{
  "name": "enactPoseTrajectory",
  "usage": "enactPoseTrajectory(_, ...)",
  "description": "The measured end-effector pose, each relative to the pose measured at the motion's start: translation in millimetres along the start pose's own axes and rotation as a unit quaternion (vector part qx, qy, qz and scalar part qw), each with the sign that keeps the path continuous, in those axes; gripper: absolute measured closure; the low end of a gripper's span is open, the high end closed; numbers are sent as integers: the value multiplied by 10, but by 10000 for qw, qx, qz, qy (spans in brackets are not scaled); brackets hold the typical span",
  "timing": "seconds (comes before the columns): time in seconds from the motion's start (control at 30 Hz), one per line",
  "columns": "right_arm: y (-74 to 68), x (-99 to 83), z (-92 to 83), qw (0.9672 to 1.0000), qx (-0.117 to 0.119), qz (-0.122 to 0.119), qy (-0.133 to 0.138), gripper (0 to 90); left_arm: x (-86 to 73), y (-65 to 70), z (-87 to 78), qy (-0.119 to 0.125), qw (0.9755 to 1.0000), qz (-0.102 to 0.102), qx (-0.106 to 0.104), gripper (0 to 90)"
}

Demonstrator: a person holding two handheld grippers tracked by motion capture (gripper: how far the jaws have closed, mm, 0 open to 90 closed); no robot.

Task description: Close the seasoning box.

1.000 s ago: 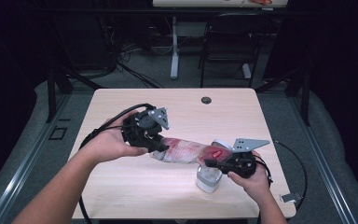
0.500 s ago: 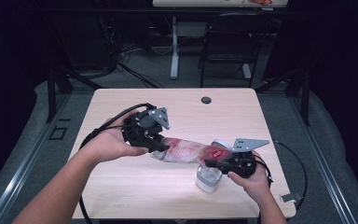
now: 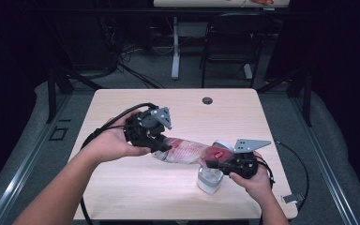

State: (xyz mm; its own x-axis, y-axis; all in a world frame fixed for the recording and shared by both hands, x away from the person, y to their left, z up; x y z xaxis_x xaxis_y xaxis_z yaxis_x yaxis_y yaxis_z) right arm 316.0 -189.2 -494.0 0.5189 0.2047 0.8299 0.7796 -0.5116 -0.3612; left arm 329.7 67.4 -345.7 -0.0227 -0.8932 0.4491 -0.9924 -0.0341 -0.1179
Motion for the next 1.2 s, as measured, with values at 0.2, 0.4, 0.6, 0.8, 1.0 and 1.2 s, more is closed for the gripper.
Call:
enactPoseTrajectory(0.2,1,-1,1,10000,-7,7,2,813,3,0,-2,-2,10000,4,-1,756)
enactPoseTrajectory(0.4,1,-2,4,10000,-3,9,0,813,1,3,-2,2,10000,9,5,756)
enactPoseTrajectory(0.6,-1,-4,8,10000,-3,10,1,813,-1,2,-1,4,10000,14,3,755)
enactPoseTrajectory(0.8,7,-12,16,10000,9,15,2,810,-7,-8,-1,20,10000,7,-5,753)
enactPoseTrajectory(1.0,10,-14,14,10000,1,12,-7,811,11,-9,-4,19,10000,27,12,754)
enactPoseTrajectory(1.2,19,-23,16,10000,2,31,-11,805,11,-19,-7,7,10000,33,22,754)
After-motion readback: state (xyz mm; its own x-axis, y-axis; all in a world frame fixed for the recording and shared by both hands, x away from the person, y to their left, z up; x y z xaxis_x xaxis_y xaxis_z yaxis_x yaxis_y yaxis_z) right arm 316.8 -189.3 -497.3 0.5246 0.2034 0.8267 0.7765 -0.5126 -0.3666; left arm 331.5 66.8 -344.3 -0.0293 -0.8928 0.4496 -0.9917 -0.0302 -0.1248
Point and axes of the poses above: each handheld gripper's, and its own axes: z roughly forward along the jaws, x roughly out of its top, y roughly to its right, the point moved 3 cm from there along z, roughly forward along the jaws, and after that the axes turned 9 degrees about z, right-handed, at the moved point
